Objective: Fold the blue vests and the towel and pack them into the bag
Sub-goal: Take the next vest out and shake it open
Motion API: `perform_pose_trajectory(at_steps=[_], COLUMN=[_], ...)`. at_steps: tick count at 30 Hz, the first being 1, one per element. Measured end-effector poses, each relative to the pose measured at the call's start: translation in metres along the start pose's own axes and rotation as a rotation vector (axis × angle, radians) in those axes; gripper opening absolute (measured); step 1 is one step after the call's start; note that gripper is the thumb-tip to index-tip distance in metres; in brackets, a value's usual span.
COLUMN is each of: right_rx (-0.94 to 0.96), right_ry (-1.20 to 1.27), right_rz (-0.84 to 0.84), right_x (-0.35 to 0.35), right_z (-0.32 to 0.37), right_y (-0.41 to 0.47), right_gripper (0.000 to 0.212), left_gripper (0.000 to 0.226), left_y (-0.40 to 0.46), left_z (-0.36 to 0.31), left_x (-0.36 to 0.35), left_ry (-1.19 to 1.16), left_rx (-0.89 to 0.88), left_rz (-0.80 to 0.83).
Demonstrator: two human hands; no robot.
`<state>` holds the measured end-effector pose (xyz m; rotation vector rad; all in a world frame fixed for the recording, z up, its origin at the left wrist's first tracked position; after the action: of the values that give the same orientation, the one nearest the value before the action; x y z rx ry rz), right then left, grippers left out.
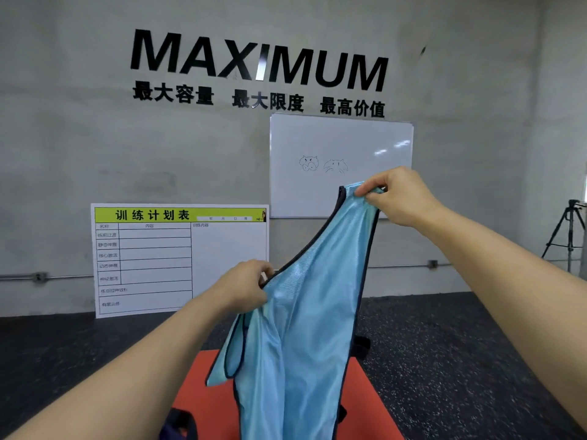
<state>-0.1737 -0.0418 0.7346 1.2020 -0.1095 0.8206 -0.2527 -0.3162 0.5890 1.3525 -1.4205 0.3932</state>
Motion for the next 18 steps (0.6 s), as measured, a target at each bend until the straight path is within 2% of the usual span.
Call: perform_pose_trajectory(at_steps=[4,8,13,15,18], right_rx=[-0.055,-0.089,-0.095,-0.106,-0.109], right_ry=[-0.012,-0.014,-0.085,-0.105,-0.117], right_rz=[-0.04,-0.053,-0.04,-0.041,-0.041], right_x=[0.012,0.021,0.023,0.025,0.027], right_z=[-0.017,-0.03,-0.044,-0.049,-0.053], right_y=[0.006,0.007,0.003,0.003,0.002], right_gripper=[0.024,0.023,0.024,0.025,0.025], left_gripper=[0.029,0.03,0.03,0.028,0.016], left_y=[-0.01,-0.018,-0.021,-0.022,-0.024], left_z=[0.026,0.05,0.068,0.072,0.064], left_x=[0.005,0.021,0.056,0.069,0.09], left_ry=[0.059,0.118,-0.16,-0.263,-0.405], left_rx=[0.041,0.075,0.053,0.05,0.037], left_rz=[0.083,0.013,-0.14,-0.144,-0.206])
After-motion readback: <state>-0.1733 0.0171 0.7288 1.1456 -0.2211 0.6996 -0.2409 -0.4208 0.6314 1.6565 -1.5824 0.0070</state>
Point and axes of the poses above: each hand's wrist, its own y-axis towards the middle knuckle, its own x-axis out of the back of the hand, z = x × y, the point moved 4 cm from there along y, towards the middle knuckle, and after that the axes turned 6 degrees about -z, right-handed, at the moved point
